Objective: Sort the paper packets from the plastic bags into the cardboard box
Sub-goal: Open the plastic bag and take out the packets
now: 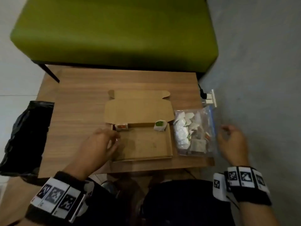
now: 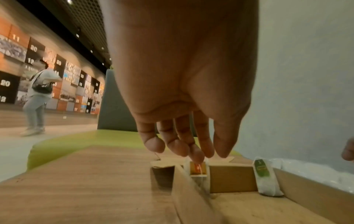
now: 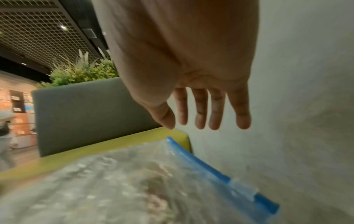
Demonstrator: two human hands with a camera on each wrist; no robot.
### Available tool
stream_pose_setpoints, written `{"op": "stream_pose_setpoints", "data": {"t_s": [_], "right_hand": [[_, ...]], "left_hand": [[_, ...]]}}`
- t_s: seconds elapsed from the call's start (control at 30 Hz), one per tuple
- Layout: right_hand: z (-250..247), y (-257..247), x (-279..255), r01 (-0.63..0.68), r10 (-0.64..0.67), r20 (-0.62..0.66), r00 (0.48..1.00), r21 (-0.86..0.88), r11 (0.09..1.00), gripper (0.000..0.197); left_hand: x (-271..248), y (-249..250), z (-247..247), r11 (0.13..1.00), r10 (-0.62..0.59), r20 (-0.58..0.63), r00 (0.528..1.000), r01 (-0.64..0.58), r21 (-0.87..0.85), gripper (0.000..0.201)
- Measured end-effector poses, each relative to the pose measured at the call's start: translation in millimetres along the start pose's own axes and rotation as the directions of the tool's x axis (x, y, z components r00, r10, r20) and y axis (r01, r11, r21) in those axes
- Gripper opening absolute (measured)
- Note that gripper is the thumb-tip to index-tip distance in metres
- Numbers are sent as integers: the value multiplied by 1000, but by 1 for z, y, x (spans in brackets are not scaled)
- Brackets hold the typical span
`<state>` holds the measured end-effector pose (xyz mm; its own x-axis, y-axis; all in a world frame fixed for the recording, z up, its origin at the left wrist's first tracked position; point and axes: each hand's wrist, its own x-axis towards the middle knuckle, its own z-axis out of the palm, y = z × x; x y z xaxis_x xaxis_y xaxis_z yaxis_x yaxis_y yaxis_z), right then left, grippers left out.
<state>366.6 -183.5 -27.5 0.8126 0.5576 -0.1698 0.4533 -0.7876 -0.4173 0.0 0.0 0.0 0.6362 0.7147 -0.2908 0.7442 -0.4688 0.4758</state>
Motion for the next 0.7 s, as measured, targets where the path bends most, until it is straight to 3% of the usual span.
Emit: {"op": "stream_pose_setpoints", "data": {"t_s": [0.1,0.2,0.27,0.47,0.57,0.7], "right_hand": [[17,14,23,-116,119,35,992,-73,991,42],[31,23,34,-126,144,177,974,-111,986,31],[38,28,35,-123,141,167,976,-114,986,35],[35,32,21,-146,138,75,988,116,983,25],[20,25,4,-47,51,-16,999,207,977,21],[-9,1,-34,227,-191,-143,971,305,925,14]], "left_hand": [[1,-16,8,987,50,-66,997,-39,159,16],[0,-23,18,983,17,-13,1000,-14,181,20],[0,-26,26,989,8,-1,1000,-8,146,26],[-8,-21,35,995,-53,-73,996,59,84,35],[-11,-17,35,995,-73,-72,995,78,67,35],[-14,-16,34,993,-67,-69,995,73,92,36]]}}
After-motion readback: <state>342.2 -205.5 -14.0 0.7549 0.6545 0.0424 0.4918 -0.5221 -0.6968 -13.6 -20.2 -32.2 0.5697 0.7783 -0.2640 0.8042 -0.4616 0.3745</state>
